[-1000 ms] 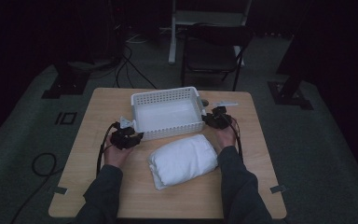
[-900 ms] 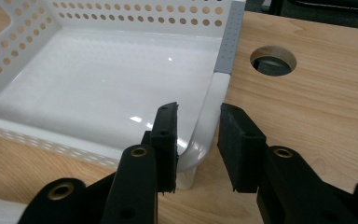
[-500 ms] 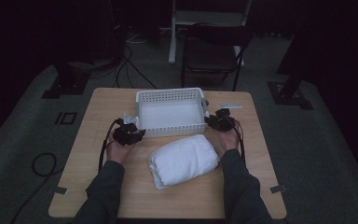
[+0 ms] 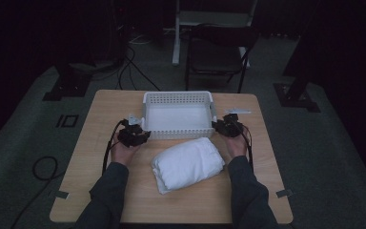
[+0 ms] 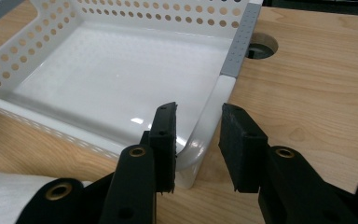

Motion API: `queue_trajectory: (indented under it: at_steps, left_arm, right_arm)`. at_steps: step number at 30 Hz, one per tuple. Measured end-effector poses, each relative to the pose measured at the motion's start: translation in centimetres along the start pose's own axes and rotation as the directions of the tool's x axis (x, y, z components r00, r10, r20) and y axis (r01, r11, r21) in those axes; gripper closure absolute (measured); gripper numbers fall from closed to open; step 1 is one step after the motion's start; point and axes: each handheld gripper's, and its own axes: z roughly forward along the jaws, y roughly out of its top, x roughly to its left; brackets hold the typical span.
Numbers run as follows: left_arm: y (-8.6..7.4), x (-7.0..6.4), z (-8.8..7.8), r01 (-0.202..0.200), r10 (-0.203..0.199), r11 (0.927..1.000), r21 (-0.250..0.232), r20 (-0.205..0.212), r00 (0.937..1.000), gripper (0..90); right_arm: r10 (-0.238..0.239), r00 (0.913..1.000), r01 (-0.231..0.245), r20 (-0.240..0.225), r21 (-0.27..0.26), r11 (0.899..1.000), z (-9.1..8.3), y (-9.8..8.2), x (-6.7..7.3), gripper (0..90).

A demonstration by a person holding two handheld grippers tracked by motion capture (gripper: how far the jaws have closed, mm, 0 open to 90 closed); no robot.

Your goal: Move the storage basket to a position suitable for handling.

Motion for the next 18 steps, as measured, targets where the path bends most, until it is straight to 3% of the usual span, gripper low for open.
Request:
queue_trajectory:
  at_steps: [11,18]
  left_arm:
    - [0.3,-0.6,0.3,-0.015,0.015,0.9998,0.012,0.024,0.9996,59.3]
    - [0.1,-1.0,0.3,-0.024,0.023,0.9996,0.014,0.031,0.9992,60.2]
  right_arm:
    - [0.001,0.9999,-0.001,0.012,-0.002,1.0,-1.1,-0.8,0.0,67.1]
    - [-0.023,0.9996,0.023,0.018,-0.002,1.0,-1.8,-1.3,0.1,67.5]
